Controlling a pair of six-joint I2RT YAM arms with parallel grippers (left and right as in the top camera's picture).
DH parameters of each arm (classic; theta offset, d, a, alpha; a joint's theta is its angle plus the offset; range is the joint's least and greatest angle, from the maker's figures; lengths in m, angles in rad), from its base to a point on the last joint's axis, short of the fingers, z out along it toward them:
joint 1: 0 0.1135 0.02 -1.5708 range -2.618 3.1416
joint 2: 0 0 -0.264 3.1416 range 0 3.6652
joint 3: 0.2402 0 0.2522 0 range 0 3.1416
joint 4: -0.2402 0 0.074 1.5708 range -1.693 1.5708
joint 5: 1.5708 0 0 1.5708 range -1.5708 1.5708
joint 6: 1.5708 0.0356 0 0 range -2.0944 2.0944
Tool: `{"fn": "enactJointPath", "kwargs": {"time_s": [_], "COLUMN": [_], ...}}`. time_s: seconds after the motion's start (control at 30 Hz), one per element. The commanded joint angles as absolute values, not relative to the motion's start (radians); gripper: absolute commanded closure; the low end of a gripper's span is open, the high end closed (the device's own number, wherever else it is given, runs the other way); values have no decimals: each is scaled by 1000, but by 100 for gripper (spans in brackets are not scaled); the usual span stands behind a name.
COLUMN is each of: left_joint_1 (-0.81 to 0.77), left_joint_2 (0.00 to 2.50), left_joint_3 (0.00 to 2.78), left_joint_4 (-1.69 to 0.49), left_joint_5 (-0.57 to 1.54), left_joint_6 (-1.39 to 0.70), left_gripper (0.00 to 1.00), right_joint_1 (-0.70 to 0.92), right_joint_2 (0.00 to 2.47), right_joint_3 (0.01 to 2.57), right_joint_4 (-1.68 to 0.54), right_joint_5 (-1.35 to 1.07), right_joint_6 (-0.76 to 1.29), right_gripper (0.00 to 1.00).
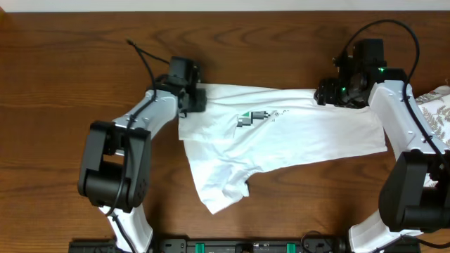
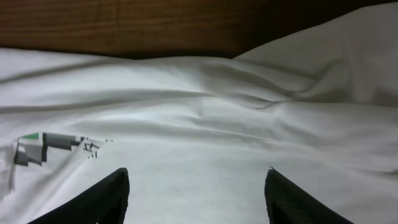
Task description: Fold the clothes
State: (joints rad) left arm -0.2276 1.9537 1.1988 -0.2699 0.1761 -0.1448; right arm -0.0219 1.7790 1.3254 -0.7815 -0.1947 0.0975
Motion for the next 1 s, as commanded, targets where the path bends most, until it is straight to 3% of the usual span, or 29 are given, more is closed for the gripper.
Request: {"fn": "enactJointPath", "kwargs": {"time_s": [0.0, 0.27, 0.67, 0.73, 0.97], "left_joint_1": [-161, -45, -88, -99, -118], "left_joint_2": [1974, 1970, 1892, 1883, 1763], "left_joint_3": [1201, 1329, 1455, 1454, 1450], "left_joint_4": [-211, -230, -922, -997, -1190], "left_joint_5": [134, 232, 364, 363, 317], "left_joint_6": [-109, -109, -147, -147, -147], "left_gripper": [63, 59, 55, 59, 59], "right_joint_1": [-31, -31, -31, -31, -61], "right_joint_2": [1769, 1769, 1769, 1769, 1769], "right_joint_3": [1326, 1326, 1326, 1326, 1326], "right_joint_4": [-790, -833, -828, -831, -894], "right_joint_5": [-218, -218, -213, -199, -183], "right_joint_6": [96, 53, 45, 56, 187], "right_gripper": [32, 32, 30, 28, 25]}}
